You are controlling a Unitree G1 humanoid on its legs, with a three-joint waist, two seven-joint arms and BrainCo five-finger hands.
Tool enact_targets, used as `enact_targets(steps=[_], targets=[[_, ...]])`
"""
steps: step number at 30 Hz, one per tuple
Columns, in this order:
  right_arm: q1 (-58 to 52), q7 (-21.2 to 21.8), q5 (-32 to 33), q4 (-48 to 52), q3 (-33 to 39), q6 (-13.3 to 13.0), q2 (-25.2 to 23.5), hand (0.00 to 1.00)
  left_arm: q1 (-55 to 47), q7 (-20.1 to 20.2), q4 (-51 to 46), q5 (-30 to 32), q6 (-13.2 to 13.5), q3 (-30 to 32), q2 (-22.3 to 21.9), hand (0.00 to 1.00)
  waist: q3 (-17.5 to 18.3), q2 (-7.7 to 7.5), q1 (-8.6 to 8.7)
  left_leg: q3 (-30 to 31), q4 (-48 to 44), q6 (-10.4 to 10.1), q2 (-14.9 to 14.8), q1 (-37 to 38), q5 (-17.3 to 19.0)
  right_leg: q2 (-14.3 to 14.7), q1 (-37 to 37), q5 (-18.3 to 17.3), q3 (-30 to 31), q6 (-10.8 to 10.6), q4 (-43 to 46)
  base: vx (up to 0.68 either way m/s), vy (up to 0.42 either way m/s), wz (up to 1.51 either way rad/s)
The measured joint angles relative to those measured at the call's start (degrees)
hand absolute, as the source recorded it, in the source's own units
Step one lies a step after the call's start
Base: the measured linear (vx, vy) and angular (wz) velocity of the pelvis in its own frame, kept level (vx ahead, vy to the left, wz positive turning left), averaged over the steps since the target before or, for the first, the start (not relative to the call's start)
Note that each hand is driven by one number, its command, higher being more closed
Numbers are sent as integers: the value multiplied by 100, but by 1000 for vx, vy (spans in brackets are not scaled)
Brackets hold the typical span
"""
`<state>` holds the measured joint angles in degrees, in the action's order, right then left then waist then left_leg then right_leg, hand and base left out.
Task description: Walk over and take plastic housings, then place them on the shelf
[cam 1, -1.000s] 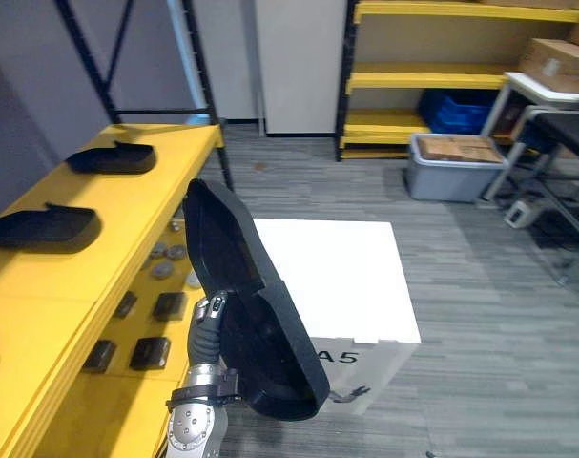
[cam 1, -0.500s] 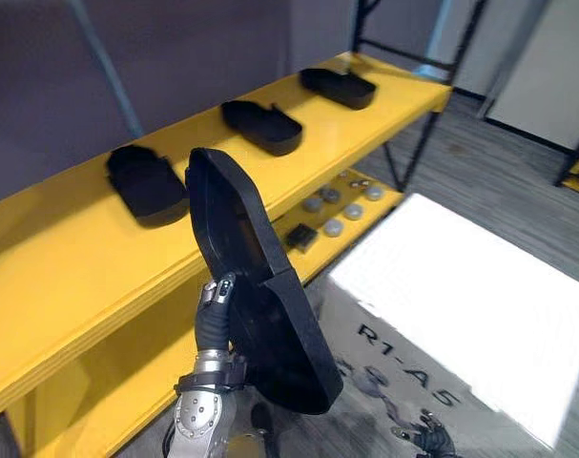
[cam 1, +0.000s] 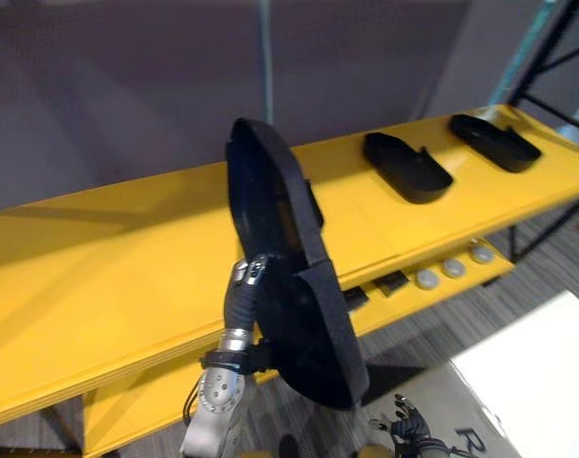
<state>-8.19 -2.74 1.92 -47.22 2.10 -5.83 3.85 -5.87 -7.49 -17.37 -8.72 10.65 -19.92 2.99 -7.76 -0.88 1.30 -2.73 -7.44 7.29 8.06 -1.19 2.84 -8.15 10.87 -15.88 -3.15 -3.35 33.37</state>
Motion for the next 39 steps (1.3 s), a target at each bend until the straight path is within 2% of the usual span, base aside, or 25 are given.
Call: enact_targets(steps=[1,2,3,4,6,7,9,14,21,23,24,25,26,27,28,29,30,31,32,33,34,35,36,38,39], targets=[[-121,-10,9,197,-4,-4,-74,0,39,5,-4,4,3,-114,-22,100,38,-36,-13,162,-12,-80,32,32,103,81,-49,68,178,80,-503,154,-116,126],[-191,-18,18,298,-3,-3,-126,0,56,4,-7,6,18,-166,-45,100,68,-78,-110,194,-64,-54,45,50,221,59,-107,233,134,119,-816,135,-119,77],[-241,-19,35,386,-4,-2,-194,0,52,-6,-11,5,31,-172,-50,100,103,-141,-242,105,-195,-122,33,41,416,-9,-201,496,42,132,-1118,191,-215,42],[-268,-20,70,427,-4,1,-232,0,40,-35,16,4,27,-171,-81,100,131,-104,-264,-167,-495,-197,-170,21,739,-6,-440,740,-139,-76,-1335,161,-188,28],[-295,-22,78,498,-5,4,-243,0,37,-50,9,4,36,-183,-142,100,238,-24,-276,-532,-725,-388,-496,23,870,127,-709,762,-305,-36,-1609,174,-191,28],[-308,-31,79,562,-3,4,-246,0,38,-62,9,4,36,-183,-210,100,349,25,-274,-535,-776,-411,-562,14,852,189,-811,768,-369,-25,-1726,164,-149,18],[-332,-33,79,631,-3,4,-259,0,24,-65,9,5,36,-185,-282,100,442,6,-238,-530,-766,-463,-616,78,860,256,-984,779,-420,-7,-1930,186,-94,12],[-365,-33,77,631,-33,4,-266,0,-72,-97,-5,11,35,-187,-289,100,571,-6,-299,-530,-532,-549,-620,427,854,304,-1415,791,-422,11,-2322,139,-25,4],[-402,-65,76,607,-186,4,-265,0,-108,-120,-20,118,35,-184,-276,100,600,-34,-360,-308,-507,-605,-588,441,817,285,-1645,811,-727,40,-2489,40,0,27],[-366,-70,75,607,-204,4,-263,0,-110,-123,-63,118,34,-174,-274,100,504,-56,-366,-183,-727,-610,-582,308,813,258,-1684,809,-900,42,-2445,-64,-29,51],[-298,-74,71,607,-203,4,-249,0,-110,-130,-139,117,34,-146,-275,100,429,-80,-363,-210,-990,-654,-583,106,790,219,-1634,809,-980,43,-2378,-115,-6,43],[-227,-83,69,557,-205,0,-241,0,-97,-138,-202,117,38,-122,-280,100,388,-187,-368,-308,-1170,-966,-600,-90,872,120,-1557,823,-1055,73,-2390,-154,4,48],[-113,-101,58,466,-202,2,-203,0,-56,-145,-213,115,67,-87,-279,100,372,-197,-374,-592,-1417,-967,-771,-249,1039,97,-1474,815,-1066,89,-2379,-94,3,30],[126,-127,-10,132,-198,13,-133,0,-40,-166,-171,113,96,6,-270,100,339,-189,-350,-1013,-1773,-884,-1206,-383,1193,61,-1390,814,-1063,89,-2344,-64,17,15],[290,-166,-77,-73,-201,15,-85,0,-43,-204,-75,113,95,62,-235,100,294,-214,-299,-1141,-2011,-913,-1616,-341,1235,-42,-1385,814,-1060,87,-2265,-33,32,10],[315,-188,-79,-129,-203,16,-37,0,-42,-218,2,111,95,68,-220,100,302,-225,-247,-1135,-2060,-914,-1798,-301,1233,-124,-1391,814,-1070,82,-2232,-47,174,14],[317,-207,-131,-151,-211,15,86,0,-42,-241,104,96,95,57,-234,100,321,-193,-164,-1106,-1973,-981,-2125,-224,1170,-256,-1380,811,-1103,45,-2187,-68,291,30],[326,-229,-154,-209,-207,15,212,0,-31,-245,121,93,96,33,-246,100,355,-110,-23,-1033,-1768,-985,-2438,-200,1021,-369,-1351,828,-1203,-49,-2182,-69,350,35],[325,-235,-159,-276,-202,15,269,0,-11,-246,132,93,98,20,-263,100,389,-57,40,-995,-1562,-993,-2550,-191,819,-427,-1307,859,-1254,-164,-2168,-44,317,45],[299,-250,-175,-347,-162,24,348,0,89,-252,201,92,110,3,-307,100,426,45,125,-913,-1187,-1003,-2666,-177,371,-504,-1266,910,-1345,-369,-2167,-28,514,54],[267,-278,-174,-431,-75,47,386,0,238,-295,328,89,121,-10,-320,100,477,116,203,-729,-831,-1747,-2471,-151,543,-649,-1267,1006,-1425,-561,-2285,-20,534,66],[284,-281,-175,-562,-51,70,241,0,312,-344,416,85,137,-11,-209,100,458,-69,251,-666,-793,-1776,-2217,-204,490,-850,-1309,1134,-1486,-504,-2441,-28,558,56],[283,-263,-175,-631,-68,75,107,0,316,-387,464,59,139,37,-120,100,448,-139,243,-644,-835,-1743,-2106,-291,500,-896,-1320,1317,-1494,-469,-2568,-32,278,39],[298,-260,-174,-690,-101,74,-89,0,332,-393,554,-18,139,85,17,100,441,-181,226,-468,-1320,-1593,-2032,-669,684,-918,-1355,1738,-1568,-530,-2754,-77,280,36],[359,-253,-174,-784,-113,74,-165,0,348,-378,607,-19,139,76,70,100,386,-169,169,-321,-1780,-1502,-2014,-970,890,-926,-1374,1904,-1623,-527,-2810,-92,270,32]])
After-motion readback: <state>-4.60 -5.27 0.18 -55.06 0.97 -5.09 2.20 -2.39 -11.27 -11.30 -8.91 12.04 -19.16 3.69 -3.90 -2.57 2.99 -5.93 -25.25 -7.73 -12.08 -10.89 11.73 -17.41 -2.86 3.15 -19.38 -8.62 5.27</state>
